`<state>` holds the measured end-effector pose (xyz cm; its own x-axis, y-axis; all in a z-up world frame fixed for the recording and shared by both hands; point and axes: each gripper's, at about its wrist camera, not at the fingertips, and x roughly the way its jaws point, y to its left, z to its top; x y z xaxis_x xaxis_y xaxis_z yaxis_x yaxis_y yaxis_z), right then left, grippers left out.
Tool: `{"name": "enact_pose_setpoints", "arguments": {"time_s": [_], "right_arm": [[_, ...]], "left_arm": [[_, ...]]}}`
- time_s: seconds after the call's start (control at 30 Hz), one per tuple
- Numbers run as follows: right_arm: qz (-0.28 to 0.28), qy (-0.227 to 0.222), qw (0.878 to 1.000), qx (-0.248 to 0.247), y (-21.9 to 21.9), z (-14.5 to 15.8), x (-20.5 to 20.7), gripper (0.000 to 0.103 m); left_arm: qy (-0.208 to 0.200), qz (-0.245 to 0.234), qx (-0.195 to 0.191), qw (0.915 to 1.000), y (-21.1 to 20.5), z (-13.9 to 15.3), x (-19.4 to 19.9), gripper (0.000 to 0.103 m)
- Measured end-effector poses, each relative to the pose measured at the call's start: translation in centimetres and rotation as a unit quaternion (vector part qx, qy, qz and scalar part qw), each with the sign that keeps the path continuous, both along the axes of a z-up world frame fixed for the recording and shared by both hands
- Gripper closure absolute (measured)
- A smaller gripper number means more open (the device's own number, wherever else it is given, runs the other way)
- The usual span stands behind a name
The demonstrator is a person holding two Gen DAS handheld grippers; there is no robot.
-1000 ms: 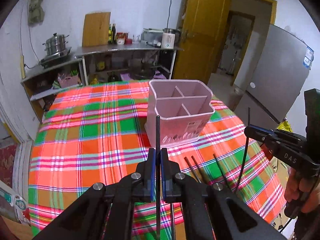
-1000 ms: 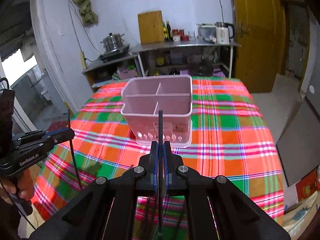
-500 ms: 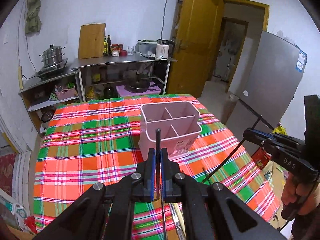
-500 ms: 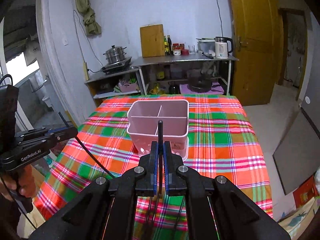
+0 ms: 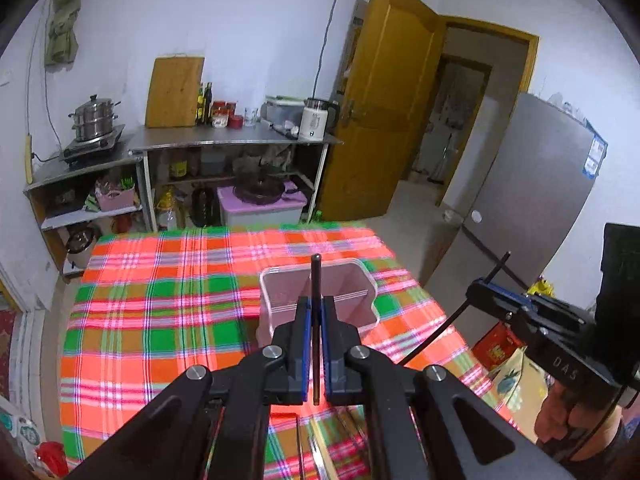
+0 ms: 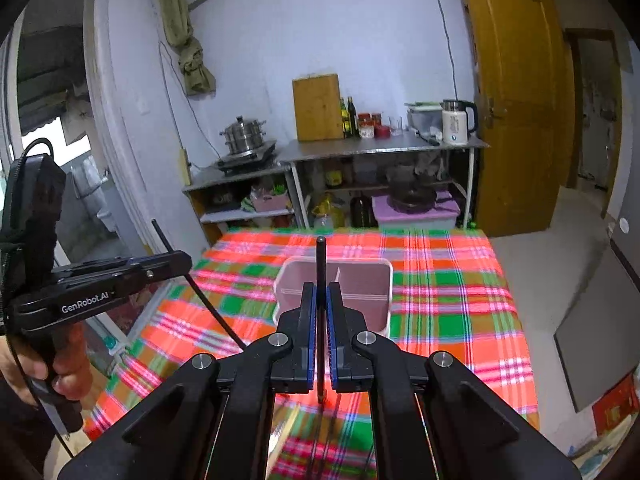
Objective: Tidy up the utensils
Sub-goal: 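Lift the left tool's chopstick over the pink basket while the right tool carries its chopstick there too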
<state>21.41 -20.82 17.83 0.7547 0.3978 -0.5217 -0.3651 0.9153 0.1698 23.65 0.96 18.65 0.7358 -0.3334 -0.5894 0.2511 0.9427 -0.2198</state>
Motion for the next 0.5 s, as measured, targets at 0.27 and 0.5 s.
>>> {"name": "enact_pose_setpoints", "arguments": {"time_s": [0.27, 0.5], "right_arm": [[-0.005, -0.029, 0.999, 0.019, 0.4, 3.0, 2.1, 0.099], [-0.011, -0.044, 0.998, 0.034, 0.9, 3.8, 4.8, 0.099]], "left_arm": [[-0.036, 0.009, -0.015, 0.9992, 0.0, 4.0, 2.6, 0.099], [-0.037, 0.026, -0.015, 0.9989, 0.4, 3.7, 5.9, 0.099]]}}
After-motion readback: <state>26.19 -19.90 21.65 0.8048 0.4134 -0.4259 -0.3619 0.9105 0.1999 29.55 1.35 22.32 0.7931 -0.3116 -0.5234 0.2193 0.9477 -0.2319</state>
